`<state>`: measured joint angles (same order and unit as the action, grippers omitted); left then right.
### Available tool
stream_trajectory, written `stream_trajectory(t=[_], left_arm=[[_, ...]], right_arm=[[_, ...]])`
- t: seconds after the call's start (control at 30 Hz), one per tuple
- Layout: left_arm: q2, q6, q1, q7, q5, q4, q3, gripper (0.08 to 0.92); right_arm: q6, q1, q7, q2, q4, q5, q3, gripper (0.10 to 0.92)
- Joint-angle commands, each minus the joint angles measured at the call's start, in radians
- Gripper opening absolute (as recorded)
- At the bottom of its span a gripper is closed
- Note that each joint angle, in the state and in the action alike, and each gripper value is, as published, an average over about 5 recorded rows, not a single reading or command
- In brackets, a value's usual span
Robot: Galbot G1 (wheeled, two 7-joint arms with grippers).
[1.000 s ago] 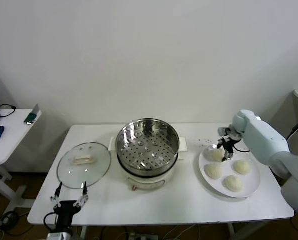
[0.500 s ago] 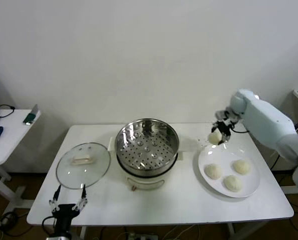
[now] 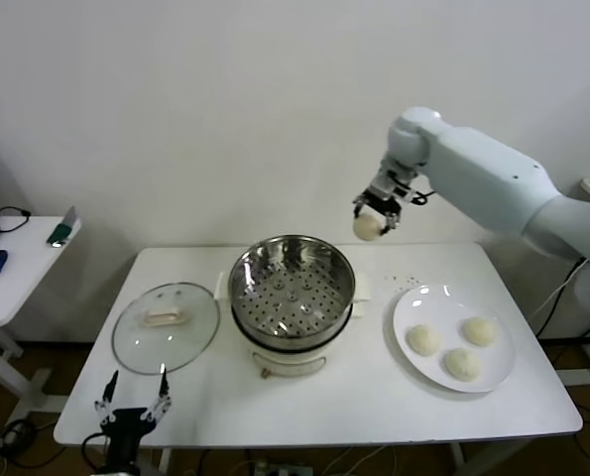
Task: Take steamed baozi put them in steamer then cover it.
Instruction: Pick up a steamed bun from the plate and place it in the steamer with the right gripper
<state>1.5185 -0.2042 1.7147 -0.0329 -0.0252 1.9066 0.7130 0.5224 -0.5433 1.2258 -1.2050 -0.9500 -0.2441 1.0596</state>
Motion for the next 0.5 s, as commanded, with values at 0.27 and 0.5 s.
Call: stream_trajectory(t=[0.27,0.5], left_arm=[[-0.011,0.005,-0.003,0.002,0.003,0.000,0.002,0.823],[-0.021,0.009,-0.003,0.002,0.009,0.002,0.012,0.823]], right_arm=[[0.228,0.121,-0.112,-0.201,-0.081,-0.403,-0.037,0.713],[0.267,0.204,-0.157,-0.251,0.001,-0.523,-0.064,0.721]])
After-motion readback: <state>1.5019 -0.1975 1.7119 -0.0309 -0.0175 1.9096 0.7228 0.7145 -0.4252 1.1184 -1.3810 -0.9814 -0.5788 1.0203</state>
